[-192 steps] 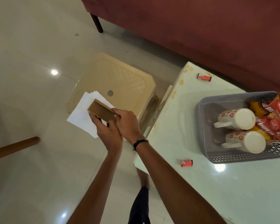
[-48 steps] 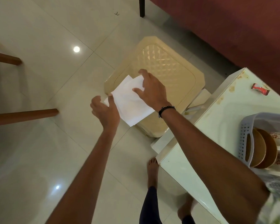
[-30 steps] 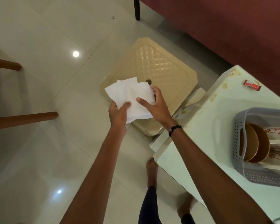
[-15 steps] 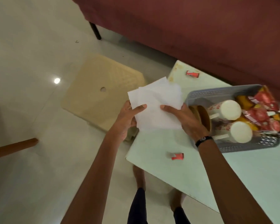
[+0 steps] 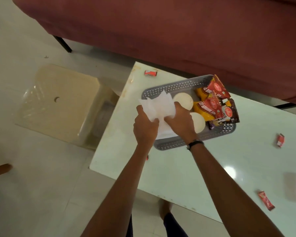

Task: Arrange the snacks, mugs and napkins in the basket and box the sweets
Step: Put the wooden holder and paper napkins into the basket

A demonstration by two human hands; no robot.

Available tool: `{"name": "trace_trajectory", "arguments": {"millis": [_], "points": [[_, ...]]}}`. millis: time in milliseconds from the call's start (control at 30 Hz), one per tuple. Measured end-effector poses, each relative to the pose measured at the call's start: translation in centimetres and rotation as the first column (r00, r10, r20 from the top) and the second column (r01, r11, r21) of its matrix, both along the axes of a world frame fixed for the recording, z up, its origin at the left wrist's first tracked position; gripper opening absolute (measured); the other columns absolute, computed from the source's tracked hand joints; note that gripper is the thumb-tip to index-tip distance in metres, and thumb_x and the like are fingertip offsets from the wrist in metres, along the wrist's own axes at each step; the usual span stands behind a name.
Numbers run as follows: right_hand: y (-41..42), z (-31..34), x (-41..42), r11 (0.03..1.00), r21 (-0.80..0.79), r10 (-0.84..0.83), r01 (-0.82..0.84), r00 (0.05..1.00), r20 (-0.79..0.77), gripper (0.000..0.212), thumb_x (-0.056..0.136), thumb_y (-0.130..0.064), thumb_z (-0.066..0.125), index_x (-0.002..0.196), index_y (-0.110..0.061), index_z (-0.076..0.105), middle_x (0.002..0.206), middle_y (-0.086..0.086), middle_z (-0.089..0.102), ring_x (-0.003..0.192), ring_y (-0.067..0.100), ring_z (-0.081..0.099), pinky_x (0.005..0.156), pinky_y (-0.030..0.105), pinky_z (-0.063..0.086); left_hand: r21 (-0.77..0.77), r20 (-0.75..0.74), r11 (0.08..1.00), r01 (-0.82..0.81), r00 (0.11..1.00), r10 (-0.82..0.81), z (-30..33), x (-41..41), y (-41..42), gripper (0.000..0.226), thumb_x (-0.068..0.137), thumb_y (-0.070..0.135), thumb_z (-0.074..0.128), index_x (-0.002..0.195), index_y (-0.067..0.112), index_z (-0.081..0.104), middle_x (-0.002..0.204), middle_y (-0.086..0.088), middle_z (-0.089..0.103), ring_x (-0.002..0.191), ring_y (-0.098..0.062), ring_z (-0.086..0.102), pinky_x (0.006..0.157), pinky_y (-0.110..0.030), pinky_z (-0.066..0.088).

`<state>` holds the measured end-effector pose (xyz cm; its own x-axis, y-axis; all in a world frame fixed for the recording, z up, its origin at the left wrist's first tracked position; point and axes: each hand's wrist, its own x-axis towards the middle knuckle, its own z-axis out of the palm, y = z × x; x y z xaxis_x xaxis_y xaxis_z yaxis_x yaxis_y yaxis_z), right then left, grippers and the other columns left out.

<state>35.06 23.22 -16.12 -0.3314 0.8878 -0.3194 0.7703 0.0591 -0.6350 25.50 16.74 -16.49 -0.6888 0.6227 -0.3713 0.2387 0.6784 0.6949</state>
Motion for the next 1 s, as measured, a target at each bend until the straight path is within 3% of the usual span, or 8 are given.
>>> {"name": "trace_trajectory", "arguments": {"millis": [167,267,400,567,667,833,1000], "points": [[0.3,-1.5,-0.1,0.999,-0.009,0.049,-0.049,0.999,-0.003,0.052,0.081,-0.013,0.064,0.127,-0.005,0.042,0.124,0.014,0.057,0.112,0.032,0.056,0.082,0.037,0.047,0.068,-0.156,0.997,-0.03,0.987,0.041,-1.4,1.6,0.9,0.05,0.077,0.009,0.062,0.12,0.013,0.038,0.104,-0.011,0.067,0.09,-0.033,0.065,0.074,-0.038,0.054],[0.2,-2.3,0.2,0.994,0.093,0.059,-0.064,0.997,0.054,0.044,0.079,-0.012,0.064,0.119,-0.011,0.046,0.116,0.009,0.063,0.103,0.03,0.061,0.074,0.034,0.046,0.063,-0.206,0.998,-0.025,0.978,0.038,-2.2,2.1,1.3,0.054,0.078,0.008,0.062,0.125,0.013,0.036,0.109,-0.011,0.066,0.095,-0.032,0.065,0.075,-0.038,0.054],[0.1,-3.2,0.0,0.972,0.178,0.134,-0.155,0.983,0.127,0.04,0.08,-0.01,0.064,0.116,-0.013,0.046,0.108,0.007,0.067,0.095,0.031,0.065,0.07,0.034,0.051,0.044,-0.244,0.999,-0.002,0.97,0.012,-3.2,3.0,0.9,0.067,0.079,0.026,0.069,0.133,0.014,0.031,0.12,-0.009,0.062,0.102,-0.028,0.063,0.079,-0.04,0.057],[-0.5,-3.8,-0.1,0.97,0.147,0.194,-0.193,0.981,0.01,0.035,0.09,-0.017,0.057,0.121,-0.012,0.042,0.117,0.011,0.063,0.099,0.031,0.065,0.078,0.04,0.057,0.053,-0.278,0.998,0.029,0.96,-0.013,-4.2,4.1,-0.4,0.071,0.085,0.041,0.064,0.141,0.018,0.026,0.131,-0.006,0.052,0.109,-0.025,0.06,0.077,-0.038,0.057],[-0.8,-4.4,0.2,0.96,0.214,0.181,-0.178,0.984,0.01,0.029,0.093,-0.02,0.052,0.12,-0.012,0.043,0.116,0.009,0.065,0.096,0.029,0.067,0.077,0.036,0.056,0.067,-0.308,0.997,0.031,0.951,-0.009,-4.4,4.3,-0.3,0.073,0.085,0.046,0.062,0.141,0.017,0.027,0.132,-0.007,0.051,0.108,-0.026,0.062,0.074,-0.035,0.058],[-0.3,-5.5,0.4,0.938,0.289,0.189,-0.193,0.981,0.043,0.023,0.091,-0.018,0.058,0.111,-0.01,0.048,0.107,0.009,0.066,0.094,0.026,0.067,0.074,0.029,0.055,0.131,-0.269,0.991,-0.012,0.962,0.047,-4.7,4.5,-0.3,0.056,0.092,0.042,0.052,0.137,0.019,0.028,0.13,-0.003,0.057,0.106,-0.023,0.064,0.08,-0.036,0.06],[-0.9,-5.7,0.7,0.929,0.35,0.146,-0.121,0.988,-0.044,0.025,0.095,-0.033,0.052,0.106,-0.011,0.051,0.099,0.008,0.067,0.087,0.022,0.067,0.069,0.028,0.055,0.156,-0.264,0.987,-0.047,0.961,0.087,-5.1,4.1,-0.7,0.047,0.092,0.041,0.054,0.128,0.016,0.037,0.113,-0.003,0.065,0.092,-0.016,0.066,0.07,-0.019,0.049]]}}
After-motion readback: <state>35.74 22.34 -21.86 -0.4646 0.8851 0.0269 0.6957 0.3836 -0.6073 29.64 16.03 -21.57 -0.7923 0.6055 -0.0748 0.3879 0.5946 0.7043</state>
